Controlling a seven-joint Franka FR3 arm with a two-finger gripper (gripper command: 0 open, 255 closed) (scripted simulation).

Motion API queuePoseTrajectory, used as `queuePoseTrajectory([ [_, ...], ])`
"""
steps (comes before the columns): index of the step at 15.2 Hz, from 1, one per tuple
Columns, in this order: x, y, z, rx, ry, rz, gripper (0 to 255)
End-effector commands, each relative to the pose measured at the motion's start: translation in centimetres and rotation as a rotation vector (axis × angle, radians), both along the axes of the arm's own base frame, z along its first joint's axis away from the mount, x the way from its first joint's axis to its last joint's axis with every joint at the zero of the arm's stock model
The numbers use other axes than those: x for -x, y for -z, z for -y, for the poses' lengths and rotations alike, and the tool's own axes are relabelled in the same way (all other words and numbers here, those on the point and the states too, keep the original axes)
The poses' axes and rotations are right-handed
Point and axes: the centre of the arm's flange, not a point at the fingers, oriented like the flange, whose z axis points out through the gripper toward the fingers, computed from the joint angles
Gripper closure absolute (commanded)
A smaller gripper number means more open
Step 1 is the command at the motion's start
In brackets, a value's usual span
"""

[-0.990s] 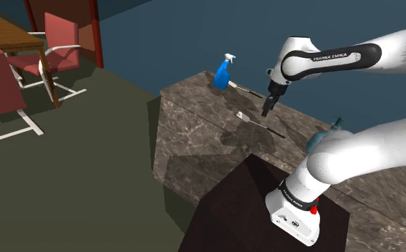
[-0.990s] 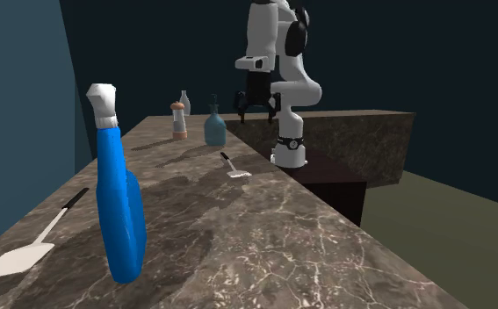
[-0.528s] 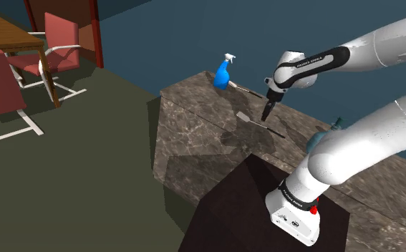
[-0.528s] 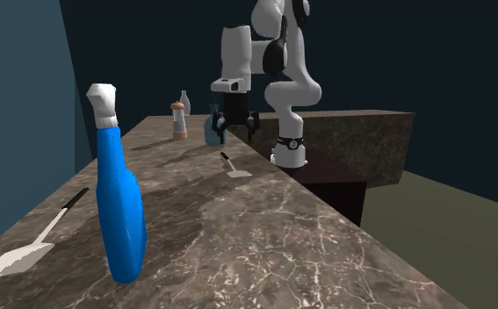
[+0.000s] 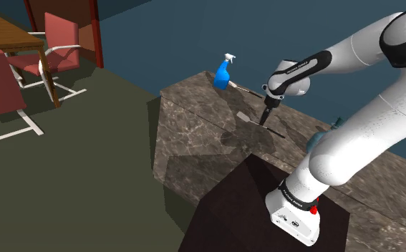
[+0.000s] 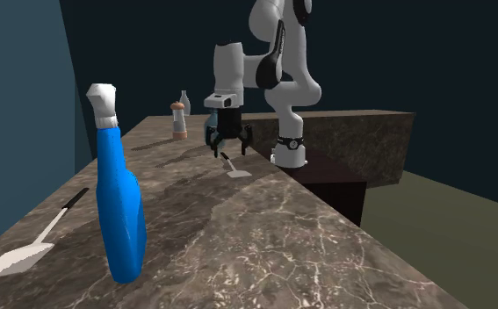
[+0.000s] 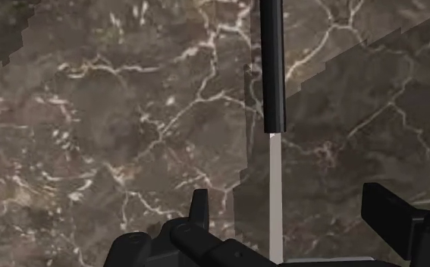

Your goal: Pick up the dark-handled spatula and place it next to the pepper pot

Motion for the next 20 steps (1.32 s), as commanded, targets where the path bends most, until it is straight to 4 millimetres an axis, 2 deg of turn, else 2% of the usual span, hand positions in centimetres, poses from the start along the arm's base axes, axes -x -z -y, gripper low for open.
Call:
queuePoseTrajectory([
  [1, 0.08, 1.48, -0.04, 0.001, 0.000, 0.001, 0],
  [9, 0.08, 1.47, -0.04, 0.001, 0.000, 0.001, 0],
  [10, 0.08, 1.47, -0.04, 0.001, 0.000, 0.001, 255],
  [19, 0.08, 1.48, -0.04, 0.001, 0.000, 0.001, 255],
  [20, 0.08, 0.95, -0.04, 0.001, 0.000, 0.001, 255],
])
